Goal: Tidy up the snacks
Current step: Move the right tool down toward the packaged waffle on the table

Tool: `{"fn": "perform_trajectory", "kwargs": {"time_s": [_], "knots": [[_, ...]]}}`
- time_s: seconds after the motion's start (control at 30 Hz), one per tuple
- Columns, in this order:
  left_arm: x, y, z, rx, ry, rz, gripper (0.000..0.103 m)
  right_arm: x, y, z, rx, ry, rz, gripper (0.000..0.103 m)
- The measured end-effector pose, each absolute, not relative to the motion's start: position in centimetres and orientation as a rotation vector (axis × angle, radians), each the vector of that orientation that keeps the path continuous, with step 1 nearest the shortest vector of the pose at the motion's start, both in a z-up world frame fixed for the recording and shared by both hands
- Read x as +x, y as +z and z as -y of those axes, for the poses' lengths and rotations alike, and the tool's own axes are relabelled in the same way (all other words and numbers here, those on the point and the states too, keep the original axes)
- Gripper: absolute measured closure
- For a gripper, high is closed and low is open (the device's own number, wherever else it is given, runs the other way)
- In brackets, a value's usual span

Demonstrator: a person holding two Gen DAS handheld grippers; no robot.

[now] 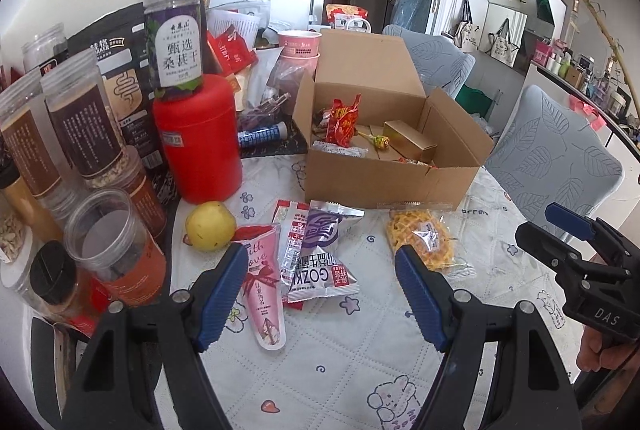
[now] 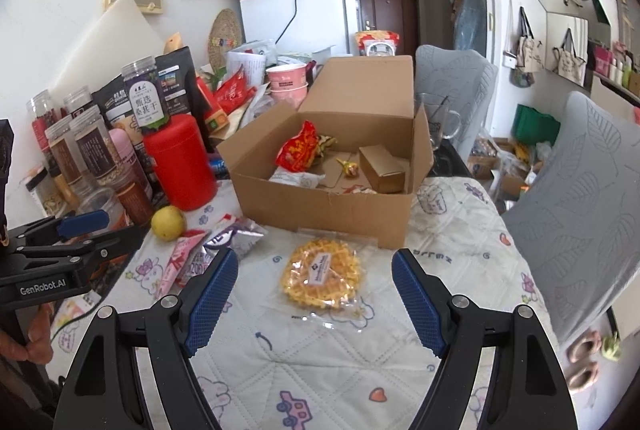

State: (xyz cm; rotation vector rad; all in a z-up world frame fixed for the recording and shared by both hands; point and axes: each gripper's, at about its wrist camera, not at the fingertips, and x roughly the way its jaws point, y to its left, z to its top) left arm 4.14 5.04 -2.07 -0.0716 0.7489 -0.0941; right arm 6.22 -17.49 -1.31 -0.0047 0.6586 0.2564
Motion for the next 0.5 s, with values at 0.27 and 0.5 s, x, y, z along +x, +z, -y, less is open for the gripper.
{"fn": "perform_trajectory", "kwargs": {"time_s": [0.27,0.5], "knots": [[6.4,-5.5,-6.4,-0.100,-0.058,-0.822,0.027,8.3,-4.3,17.3,0.004,0.263,-0.725,0.023],[8.4,-8.4,-7.9,-0.136,-0.020,-0.890,0.027,10.1,-6.2,16.8,-0.010,0.272,-0.761,0.023]]}}
